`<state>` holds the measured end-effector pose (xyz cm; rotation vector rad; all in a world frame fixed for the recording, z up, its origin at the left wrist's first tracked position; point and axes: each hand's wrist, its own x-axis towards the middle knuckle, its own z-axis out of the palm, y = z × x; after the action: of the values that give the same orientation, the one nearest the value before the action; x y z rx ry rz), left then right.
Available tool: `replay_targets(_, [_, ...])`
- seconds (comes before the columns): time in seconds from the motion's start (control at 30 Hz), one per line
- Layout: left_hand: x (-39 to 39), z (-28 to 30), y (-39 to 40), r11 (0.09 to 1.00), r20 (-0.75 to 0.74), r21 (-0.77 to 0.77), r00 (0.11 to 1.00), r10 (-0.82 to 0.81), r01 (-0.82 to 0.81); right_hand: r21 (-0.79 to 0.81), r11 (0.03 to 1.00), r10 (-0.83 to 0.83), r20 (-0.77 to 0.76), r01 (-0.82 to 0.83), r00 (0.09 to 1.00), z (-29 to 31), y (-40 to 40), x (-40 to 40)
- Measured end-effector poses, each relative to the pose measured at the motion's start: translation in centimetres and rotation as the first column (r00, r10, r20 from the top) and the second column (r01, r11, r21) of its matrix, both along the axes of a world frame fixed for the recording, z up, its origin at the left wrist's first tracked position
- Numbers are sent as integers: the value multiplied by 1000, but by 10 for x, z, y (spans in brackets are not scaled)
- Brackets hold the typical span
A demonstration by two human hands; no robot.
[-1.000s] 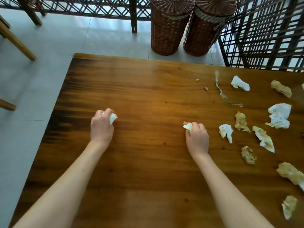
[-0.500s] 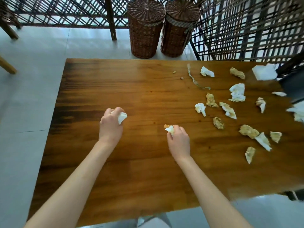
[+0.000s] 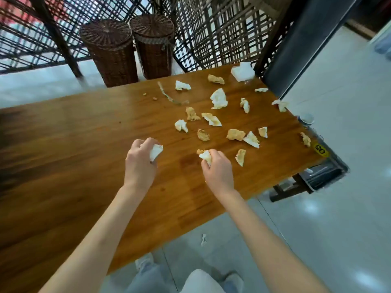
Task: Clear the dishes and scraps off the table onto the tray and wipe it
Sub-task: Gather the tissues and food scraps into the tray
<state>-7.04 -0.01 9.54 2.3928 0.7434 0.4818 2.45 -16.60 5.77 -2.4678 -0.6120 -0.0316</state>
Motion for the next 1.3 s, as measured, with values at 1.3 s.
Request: replay_targets(1.3, [538, -90, -537, 883, -94, -283, 906, -414, 374, 59, 805, -513, -431, 590, 742, -60, -534, 462])
